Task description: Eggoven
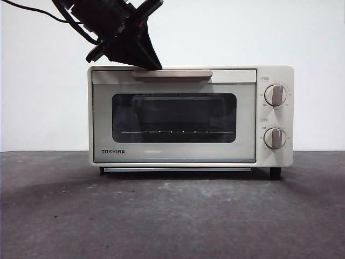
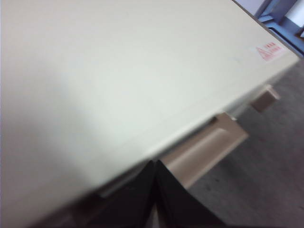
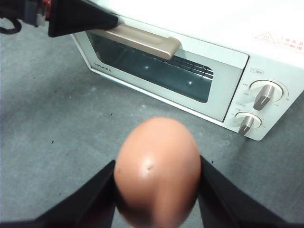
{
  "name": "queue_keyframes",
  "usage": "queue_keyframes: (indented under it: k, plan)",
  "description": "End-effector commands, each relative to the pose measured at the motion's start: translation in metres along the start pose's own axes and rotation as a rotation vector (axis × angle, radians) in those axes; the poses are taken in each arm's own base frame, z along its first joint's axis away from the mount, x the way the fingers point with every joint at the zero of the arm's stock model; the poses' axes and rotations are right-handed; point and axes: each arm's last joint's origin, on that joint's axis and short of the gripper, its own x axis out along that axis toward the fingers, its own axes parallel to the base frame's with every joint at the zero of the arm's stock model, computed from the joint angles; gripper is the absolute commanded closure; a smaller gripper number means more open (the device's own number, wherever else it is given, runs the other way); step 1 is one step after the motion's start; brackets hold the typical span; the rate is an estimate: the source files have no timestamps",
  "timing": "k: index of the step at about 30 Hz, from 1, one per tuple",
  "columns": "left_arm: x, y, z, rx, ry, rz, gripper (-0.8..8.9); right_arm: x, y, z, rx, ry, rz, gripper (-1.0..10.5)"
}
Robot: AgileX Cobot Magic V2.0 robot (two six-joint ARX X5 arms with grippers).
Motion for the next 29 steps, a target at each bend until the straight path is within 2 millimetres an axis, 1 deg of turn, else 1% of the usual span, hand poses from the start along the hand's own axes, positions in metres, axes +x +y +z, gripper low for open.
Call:
queue_keyframes:
  k: [1,4,7,11,16,20,22,24,26,29]
  plan:
    - [0.01,0.001,-0.002,0.02,0.019,0.013,8.06,-0.002,0.002,0.003,-0.012,-0.017,0.008,9.4]
    - [0.011,0.0,-0.004,0.018,0.037,0.009,8.06,-0.002,0.002,0.003,-0.012,-0.017,0.008,9.4]
    - [0.012,-0.006,-0.009,0.025,0.084,-0.002,8.07,-0.002,0.002,0.003,-0.012,-0.019,0.008,9.4]
    - [0.015,-0.022,-0.021,0.072,0.185,-0.033,8.07,-0.002,0.002,0.003,-0.018,-0.023,0.009,9.4]
    - [0.016,-0.042,-0.034,0.087,0.295,-0.074,8.07,-0.002,0.002,0.004,-0.024,-0.026,0.008,9.4]
    - [0.01,-0.057,-0.041,0.078,0.37,-0.141,8.07,-0.002,0.002,0.004,-0.025,-0.027,0.008,9.4]
    - [0.005,-0.063,-0.041,0.069,0.382,-0.171,8.07,-0.002,0.001,0.004,-0.027,-0.029,0.001,9.4]
    - [-0.006,-0.069,-0.037,0.061,0.368,-0.187,8.07,-0.002,0.0,0.005,-0.025,-0.035,-0.008,9.4]
    - [-0.027,-0.074,-0.028,0.054,0.32,-0.194,8.07,-0.001,-0.002,0.006,-0.017,-0.041,-0.019,9.4]
    - [-0.071,-0.075,-0.009,0.057,0.189,-0.195,8.07,0.004,-0.005,0.009,0.001,-0.042,-0.009,9.4]
